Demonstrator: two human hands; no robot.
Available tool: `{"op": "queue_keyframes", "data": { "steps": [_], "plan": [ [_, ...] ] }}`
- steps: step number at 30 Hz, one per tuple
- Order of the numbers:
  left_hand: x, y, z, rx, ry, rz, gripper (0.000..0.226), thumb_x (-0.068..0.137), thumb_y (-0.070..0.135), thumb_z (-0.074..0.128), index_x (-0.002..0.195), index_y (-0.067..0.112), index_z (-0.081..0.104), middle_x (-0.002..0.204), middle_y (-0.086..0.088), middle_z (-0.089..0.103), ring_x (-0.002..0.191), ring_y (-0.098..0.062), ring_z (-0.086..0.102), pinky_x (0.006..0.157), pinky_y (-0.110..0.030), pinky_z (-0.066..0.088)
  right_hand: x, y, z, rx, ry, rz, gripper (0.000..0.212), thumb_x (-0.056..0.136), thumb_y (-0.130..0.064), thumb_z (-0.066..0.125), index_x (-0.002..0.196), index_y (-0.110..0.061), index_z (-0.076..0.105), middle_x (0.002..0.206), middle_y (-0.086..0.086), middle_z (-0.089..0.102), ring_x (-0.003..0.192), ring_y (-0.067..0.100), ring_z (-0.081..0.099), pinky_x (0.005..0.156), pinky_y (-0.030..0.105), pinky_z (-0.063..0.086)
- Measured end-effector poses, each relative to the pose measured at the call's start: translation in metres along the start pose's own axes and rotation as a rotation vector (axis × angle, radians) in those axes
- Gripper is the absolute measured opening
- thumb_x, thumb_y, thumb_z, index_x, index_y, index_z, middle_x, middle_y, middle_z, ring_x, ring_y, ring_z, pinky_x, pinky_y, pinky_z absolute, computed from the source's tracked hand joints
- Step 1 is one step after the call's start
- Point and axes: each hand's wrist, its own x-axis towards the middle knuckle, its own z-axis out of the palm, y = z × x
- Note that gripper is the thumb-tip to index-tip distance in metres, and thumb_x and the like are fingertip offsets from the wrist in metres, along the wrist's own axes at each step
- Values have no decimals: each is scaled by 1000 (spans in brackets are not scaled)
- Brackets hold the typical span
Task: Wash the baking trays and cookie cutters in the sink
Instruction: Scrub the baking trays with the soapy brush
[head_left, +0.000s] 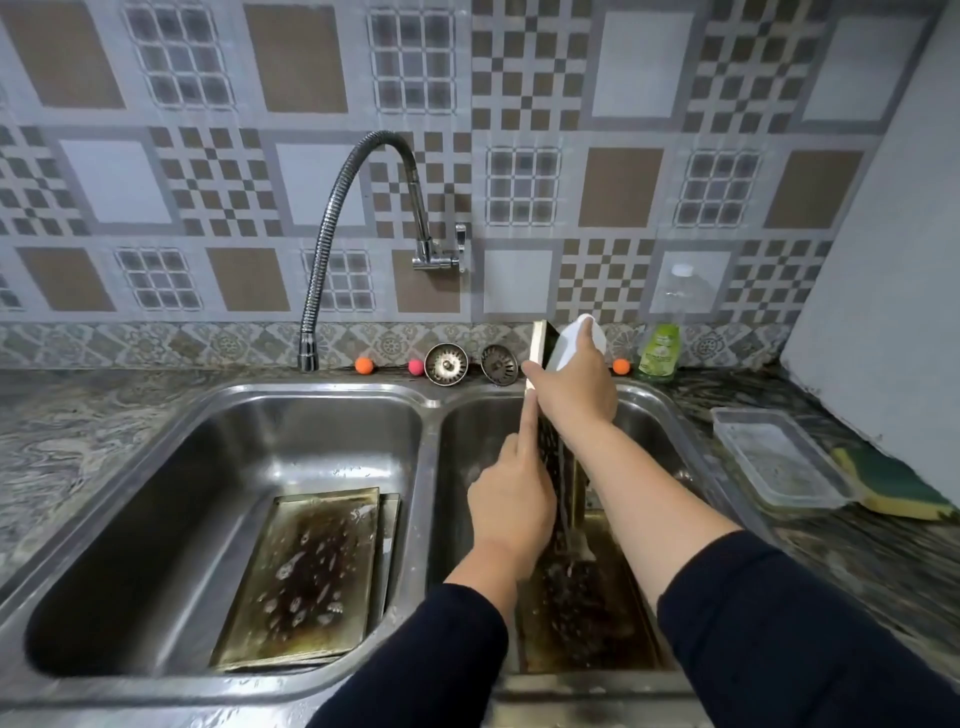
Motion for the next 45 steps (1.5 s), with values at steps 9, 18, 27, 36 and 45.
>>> {"op": "queue_keyframes", "data": {
  "steps": [9, 18, 27, 36, 45],
  "plan": [
    [31, -40, -8, -204, -217, -188, 59, 98, 58, 18, 151, 44, -4, 148, -3, 41, 126, -24, 50, 99, -40, 43, 8, 17, -39, 818, -148, 127, 75, 79, -19, 64, 147, -23, 34, 148, -3, 42, 133, 18, 42, 108, 36, 33],
    [32, -40, -17, -634, -7, -169, 61, 97, 44, 48, 151, 41, 20, 151, 8, 39, 137, -8, 36, 108, -22, 29, 7, 48, -61, 806, -236, 147, 16, 71, -35, 56, 84, -25, 59, 91, -3, 59, 97, 26, 56, 92, 42, 40],
    [50, -34, -26, -678, 214, -124, 55, 94, 35, 58, 145, 37, 37, 136, 25, 41, 121, 21, 38, 101, -4, 31, 33, 50, -105, 194, 115, -224, 70, 91, -32, 60, 151, -29, 23, 151, 0, 35, 134, 21, 37, 101, 27, 32],
    [68, -6, -21, -731, 439, -200, 46, 101, 25, 48, 145, 32, 40, 141, 14, 48, 125, 8, 42, 101, -4, 34, -63, 82, -38, 101, -176, -494, 80, 85, -24, 67, 140, -55, 19, 142, -8, 47, 125, 13, 49, 96, 18, 40],
    [50, 32, 12, -756, 309, -103, 47, 100, 24, 49, 146, 28, 39, 135, 23, 45, 121, 21, 40, 101, -5, 32, 45, 32, -71, 42, -27, -509, 73, 88, -27, 65, 147, -39, 25, 143, -1, 49, 125, 20, 49, 95, 24, 39]
  ]
}}
